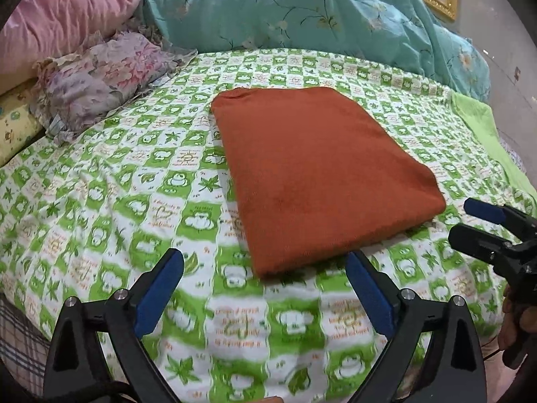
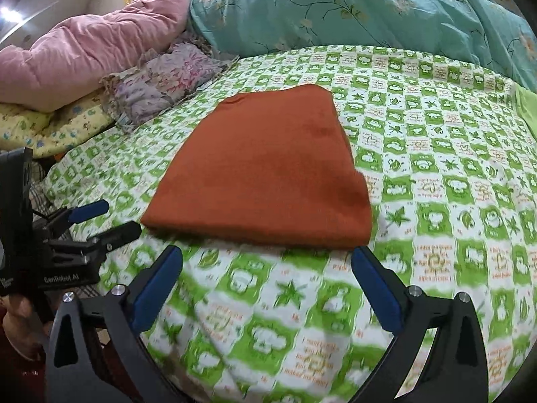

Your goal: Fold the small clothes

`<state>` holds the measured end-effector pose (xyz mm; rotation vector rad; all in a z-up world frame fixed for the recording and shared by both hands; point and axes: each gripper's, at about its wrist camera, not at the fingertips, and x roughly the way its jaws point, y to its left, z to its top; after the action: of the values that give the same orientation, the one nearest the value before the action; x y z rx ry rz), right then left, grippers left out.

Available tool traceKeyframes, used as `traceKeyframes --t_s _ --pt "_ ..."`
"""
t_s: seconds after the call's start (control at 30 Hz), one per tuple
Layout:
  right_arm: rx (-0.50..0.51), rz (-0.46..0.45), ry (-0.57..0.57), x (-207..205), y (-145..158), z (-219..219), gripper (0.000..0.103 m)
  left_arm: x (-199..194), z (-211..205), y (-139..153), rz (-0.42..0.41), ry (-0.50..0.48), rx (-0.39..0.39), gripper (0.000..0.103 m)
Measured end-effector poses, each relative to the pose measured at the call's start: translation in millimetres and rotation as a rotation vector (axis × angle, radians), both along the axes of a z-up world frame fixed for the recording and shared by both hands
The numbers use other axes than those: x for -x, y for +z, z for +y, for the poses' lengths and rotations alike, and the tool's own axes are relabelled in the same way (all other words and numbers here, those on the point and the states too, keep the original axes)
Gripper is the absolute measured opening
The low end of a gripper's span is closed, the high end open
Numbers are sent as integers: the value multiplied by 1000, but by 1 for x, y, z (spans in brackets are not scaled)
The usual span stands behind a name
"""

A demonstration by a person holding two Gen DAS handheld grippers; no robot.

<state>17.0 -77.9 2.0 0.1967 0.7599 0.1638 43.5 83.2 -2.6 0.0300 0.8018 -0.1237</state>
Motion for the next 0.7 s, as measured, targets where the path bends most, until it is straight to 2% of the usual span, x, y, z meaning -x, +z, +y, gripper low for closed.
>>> traceKeyframes --t_s 0.27,0.7 --pt "16 46 0 -29 -3 -4 100 -32 -5 -3 31 48 -64 98" --pt "-11 60 13 -59 -7 -7 100 -43 -4 4 24 66 -41 98"
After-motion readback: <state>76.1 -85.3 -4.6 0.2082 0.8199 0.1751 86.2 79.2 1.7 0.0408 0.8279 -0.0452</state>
